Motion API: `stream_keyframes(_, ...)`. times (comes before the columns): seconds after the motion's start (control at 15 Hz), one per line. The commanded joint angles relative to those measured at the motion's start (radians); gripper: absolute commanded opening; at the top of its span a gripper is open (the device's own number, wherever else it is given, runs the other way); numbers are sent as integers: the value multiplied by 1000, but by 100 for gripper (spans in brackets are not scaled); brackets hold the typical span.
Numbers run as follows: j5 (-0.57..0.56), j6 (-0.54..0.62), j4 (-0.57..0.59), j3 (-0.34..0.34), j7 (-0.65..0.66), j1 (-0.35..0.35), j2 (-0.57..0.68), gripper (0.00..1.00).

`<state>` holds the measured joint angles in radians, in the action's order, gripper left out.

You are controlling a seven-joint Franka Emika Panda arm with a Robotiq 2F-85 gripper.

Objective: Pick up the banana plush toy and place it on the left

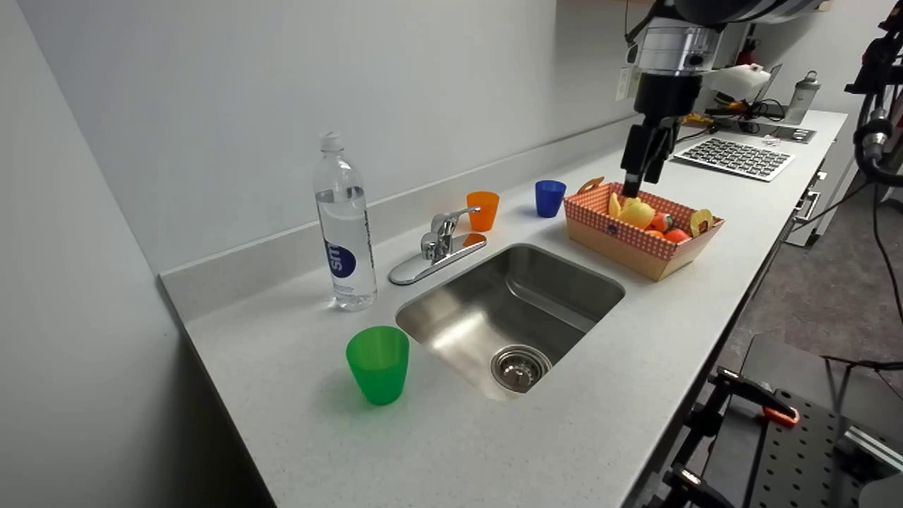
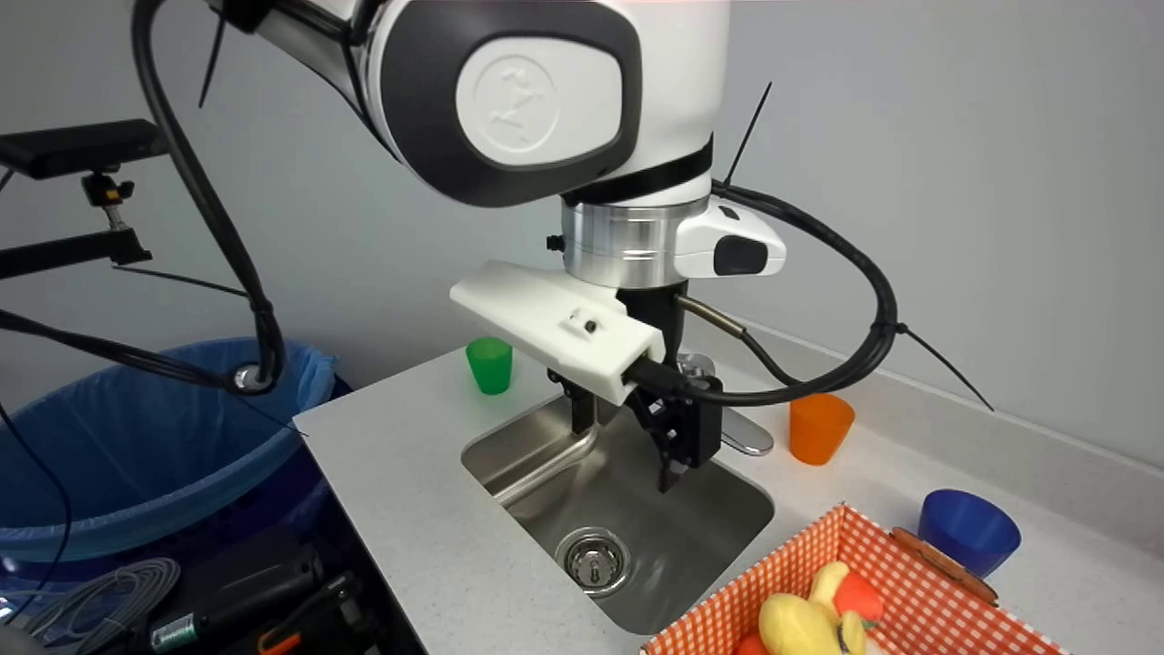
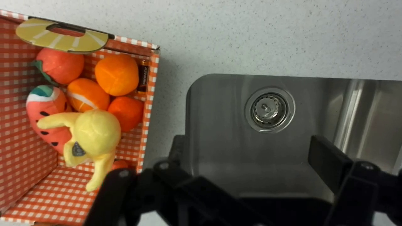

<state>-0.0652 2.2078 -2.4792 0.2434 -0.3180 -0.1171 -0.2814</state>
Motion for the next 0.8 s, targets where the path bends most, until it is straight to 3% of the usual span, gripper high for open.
stream_keyframes(0.0, 2, 6, 51, 7, 11, -33, 54, 100)
stream_keyframes(0.73, 5, 72, 236, 73, 69, -148, 312, 100)
